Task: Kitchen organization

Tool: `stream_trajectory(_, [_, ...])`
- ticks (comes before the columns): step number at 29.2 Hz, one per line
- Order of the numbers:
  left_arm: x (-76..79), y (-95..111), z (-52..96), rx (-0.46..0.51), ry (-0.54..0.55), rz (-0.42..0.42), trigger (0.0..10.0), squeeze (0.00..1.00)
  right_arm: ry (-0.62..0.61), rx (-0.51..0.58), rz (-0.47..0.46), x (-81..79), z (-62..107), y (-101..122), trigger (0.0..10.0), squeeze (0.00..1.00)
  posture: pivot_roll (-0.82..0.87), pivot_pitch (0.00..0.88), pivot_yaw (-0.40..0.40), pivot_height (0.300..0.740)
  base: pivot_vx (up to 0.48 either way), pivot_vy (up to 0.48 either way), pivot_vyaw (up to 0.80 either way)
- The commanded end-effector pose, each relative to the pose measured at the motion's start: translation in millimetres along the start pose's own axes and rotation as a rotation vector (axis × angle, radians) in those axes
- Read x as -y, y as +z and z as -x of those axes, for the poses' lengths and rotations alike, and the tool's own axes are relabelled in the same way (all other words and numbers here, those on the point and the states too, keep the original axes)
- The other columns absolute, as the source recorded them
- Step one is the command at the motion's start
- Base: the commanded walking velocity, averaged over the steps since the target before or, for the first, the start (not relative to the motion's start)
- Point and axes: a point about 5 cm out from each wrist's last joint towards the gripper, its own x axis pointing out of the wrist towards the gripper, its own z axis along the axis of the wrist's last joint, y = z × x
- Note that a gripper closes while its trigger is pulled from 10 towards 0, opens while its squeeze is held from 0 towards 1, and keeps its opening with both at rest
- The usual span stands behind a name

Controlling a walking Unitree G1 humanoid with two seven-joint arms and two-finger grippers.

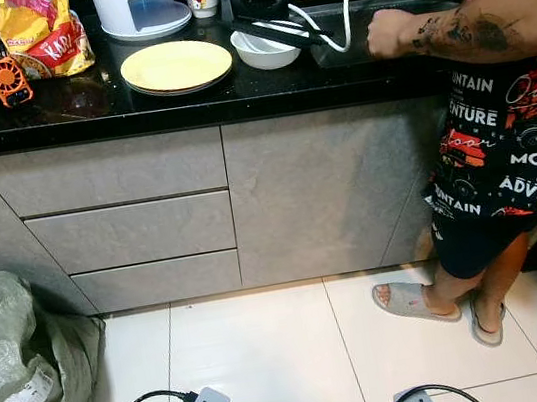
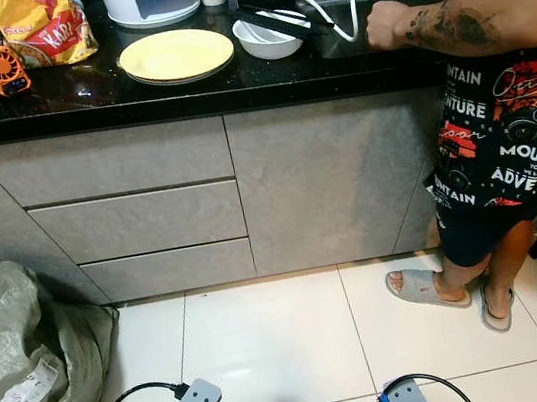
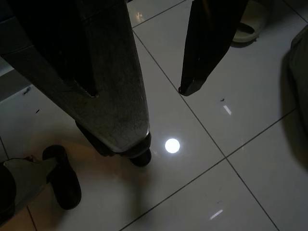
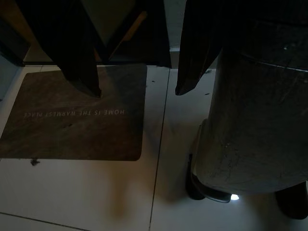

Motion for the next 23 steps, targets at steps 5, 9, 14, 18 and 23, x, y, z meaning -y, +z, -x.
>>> stream_trajectory(5, [0.6, -15.7, 1.4, -0.058, -0.015, -0.007, 10.0, 0.00, 0.013, -0.022, 0.014, -2.6, 0.2, -5.7, 10.0, 0.00, 0.01, 0.066, 0.000, 0.740, 0.000, 0.000, 0.00])
stream_trajectory(9, [1.0, -15.8, 1.4, -0.058, -0.017, -0.007, 10.0, 0.00, 0.013, -0.022, 0.017, -2.4, 0.2, -5.9, 10.0, 0.00, 0.01, 0.069, -0.001, 0.740, 0.000, 0.000, 0.00])
stream_trajectory(14, [1.3, -16.0, 1.3, -0.059, -0.017, -0.005, 10.0, 0.00, 0.013, -0.023, 0.017, -2.2, 0.2, -6.2, 10.0, 0.00, 0.01, 0.071, -0.001, 0.740, 0.000, 0.000, 0.00])
stream_trajectory(18, [1.4, -16.3, 1.3, -0.060, -0.018, -0.003, 10.0, 0.00, 0.013, -0.024, 0.017, -2.2, 0.2, -6.5, 10.0, 0.00, 0.01, 0.076, 0.001, 0.740, 0.000, 0.000, 0.00])
stream_trajectory(23, [1.7, -16.9, 1.3, -0.062, -0.020, -0.002, 10.0, 0.00, 0.014, -0.027, 0.014, -2.3, 0.2, -7.2, 10.0, 0.00, 0.01, 0.077, 0.004, 0.740, 0.000, 0.000, 0.00])
